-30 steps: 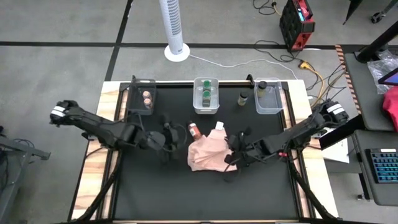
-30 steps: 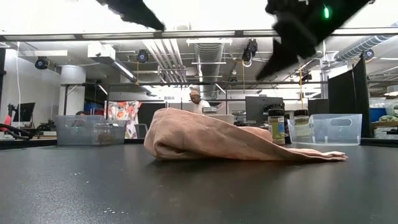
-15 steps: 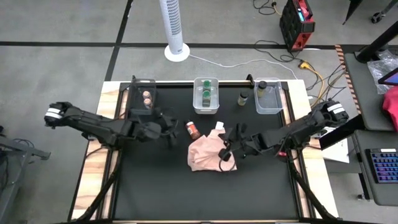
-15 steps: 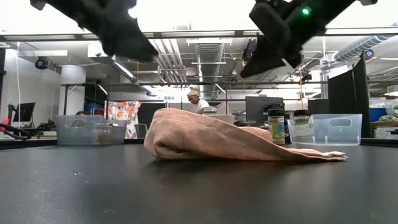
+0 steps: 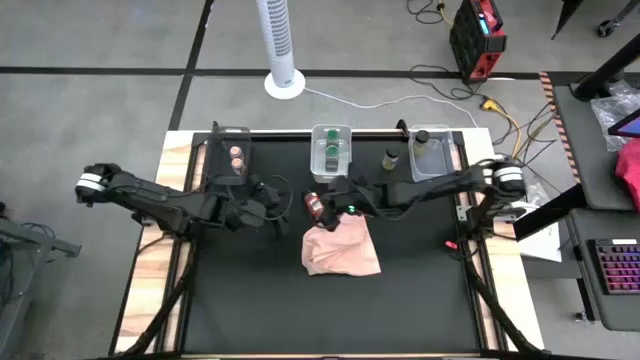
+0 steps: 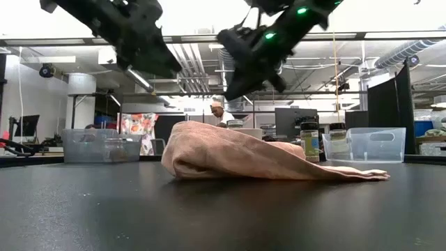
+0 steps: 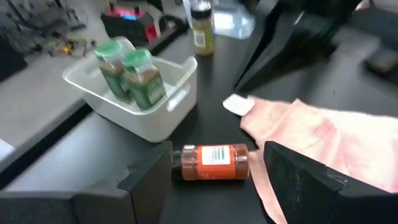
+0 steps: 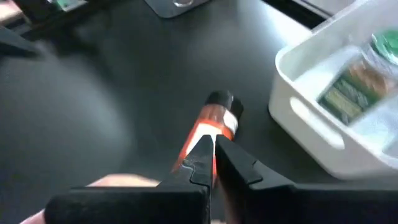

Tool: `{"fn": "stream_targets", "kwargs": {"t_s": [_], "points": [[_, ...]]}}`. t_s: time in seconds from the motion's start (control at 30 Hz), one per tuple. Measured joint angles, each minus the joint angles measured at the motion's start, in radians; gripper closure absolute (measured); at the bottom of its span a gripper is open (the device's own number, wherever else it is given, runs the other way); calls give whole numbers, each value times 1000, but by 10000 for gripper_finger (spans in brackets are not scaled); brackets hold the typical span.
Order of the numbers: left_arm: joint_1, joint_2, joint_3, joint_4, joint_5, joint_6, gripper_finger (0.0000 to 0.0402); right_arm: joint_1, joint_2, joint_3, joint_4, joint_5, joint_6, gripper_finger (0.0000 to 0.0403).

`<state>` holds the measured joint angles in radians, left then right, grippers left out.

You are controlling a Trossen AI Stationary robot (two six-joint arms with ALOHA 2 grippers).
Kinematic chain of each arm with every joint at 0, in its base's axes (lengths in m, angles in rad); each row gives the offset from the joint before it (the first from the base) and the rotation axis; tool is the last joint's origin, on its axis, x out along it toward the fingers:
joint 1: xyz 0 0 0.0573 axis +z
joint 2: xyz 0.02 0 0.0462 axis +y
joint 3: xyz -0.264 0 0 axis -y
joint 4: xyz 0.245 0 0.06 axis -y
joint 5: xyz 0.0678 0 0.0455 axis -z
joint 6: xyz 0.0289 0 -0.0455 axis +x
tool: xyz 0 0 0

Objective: Sort spices by type
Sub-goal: Put the black brown spice bottle into the transparent bin

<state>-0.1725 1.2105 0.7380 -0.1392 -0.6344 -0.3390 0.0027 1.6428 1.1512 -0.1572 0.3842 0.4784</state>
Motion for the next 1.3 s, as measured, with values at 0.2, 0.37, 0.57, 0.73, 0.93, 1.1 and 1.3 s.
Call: {"fn": "stream_targets", "kwargs": {"t_s": [0.2, 0.37, 0.57, 0.73, 0.93, 1.1, 1.3], "points": [[-72, -140, -6, -63, -85, 44, 164, -40, 162, 224, -196, 0, -1, 374], [-133, -227, -40, -63, -147, 74, 164, -49, 274, 382, -405, -31, 76, 305], [-149, -287, -85, -63, -212, 95, 164, -49, 360, 467, -405, -176, 113, 185], [-149, -314, -114, -54, -223, 98, 164, -53, 413, 495, -414, -179, 151, 102], [-149, -317, -122, -55, -221, 98, 164, -56, 489, 518, -407, -185, 151, 56], [-149, -315, -122, -45, -221, 95, 164, -56, 532, 529, -415, -185, 144, 83], [-149, -313, -124, -21, -220, 95, 164, -52, 528, 530, -418, -183, 138, 201]]}}
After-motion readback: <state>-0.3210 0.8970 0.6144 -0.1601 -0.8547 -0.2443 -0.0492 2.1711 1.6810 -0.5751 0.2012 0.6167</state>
